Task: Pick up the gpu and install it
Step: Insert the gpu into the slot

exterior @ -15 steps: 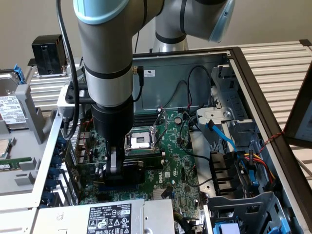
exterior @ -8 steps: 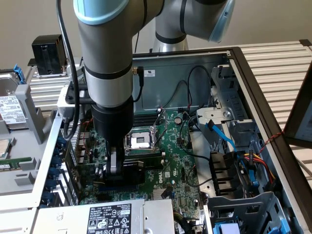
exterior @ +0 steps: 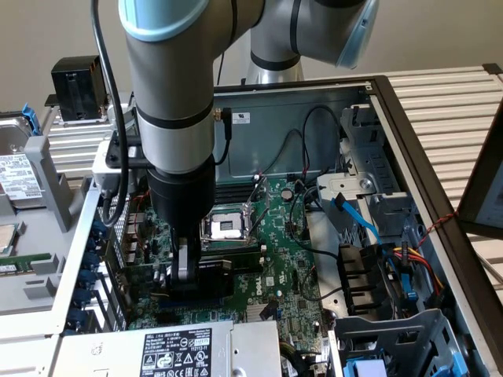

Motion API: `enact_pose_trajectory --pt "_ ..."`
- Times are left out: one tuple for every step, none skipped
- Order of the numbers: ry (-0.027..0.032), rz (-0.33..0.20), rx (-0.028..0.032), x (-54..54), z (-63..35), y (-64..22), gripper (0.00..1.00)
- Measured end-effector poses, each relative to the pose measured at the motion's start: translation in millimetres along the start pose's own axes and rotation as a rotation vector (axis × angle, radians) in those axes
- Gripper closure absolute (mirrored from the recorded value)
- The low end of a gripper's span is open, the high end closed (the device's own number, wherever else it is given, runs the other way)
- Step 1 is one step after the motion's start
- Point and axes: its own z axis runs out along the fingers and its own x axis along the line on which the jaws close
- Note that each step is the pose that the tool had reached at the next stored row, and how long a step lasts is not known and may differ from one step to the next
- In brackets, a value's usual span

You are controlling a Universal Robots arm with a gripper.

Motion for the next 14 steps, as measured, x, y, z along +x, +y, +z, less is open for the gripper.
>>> enact_pose_trajectory --pt "0.0 0.0 0.0 0.0 0.0 0.0 0.73" --pt "0.0 0.0 0.0001 0.0 0.0 0.1 0.73" --pt "0.0001 0.0 0.0 0.0 0.1 0.1 0.73" --pt "0.0 0.0 0.0 0.0 0.3 0.1 0.73" --pt "0.0001 0.0 0.0 0.0 0.5 0.1 0.73" --pt "0.0001 0.0 0.0 -0.1 1.0 0.0 0.73" --pt "0.0002 0.0 0.0 -0.1 1.3 0.0 0.73" --pt "0.0004 0.0 -0.0001 0.0 1.7 0.0 0.73" --pt "0.0006 0.0 -0.0002 0.0 1.9 0.0 0.73" --pt "0.0006 0.0 -0.0001 0.0 2.1 0.0 0.73" --pt "0.0006 0.0 -0.0001 0.0 2.3 -0.1 0.73" --pt "0.0005 0.0 0.0 0.0 2.5 -0.1 0.73" --pt "0.0005 0.0 0.0 0.0 2.6 -0.1 0.73" --pt "0.0005 0.0 0.0 0.0 2.6 -0.1 0.73"
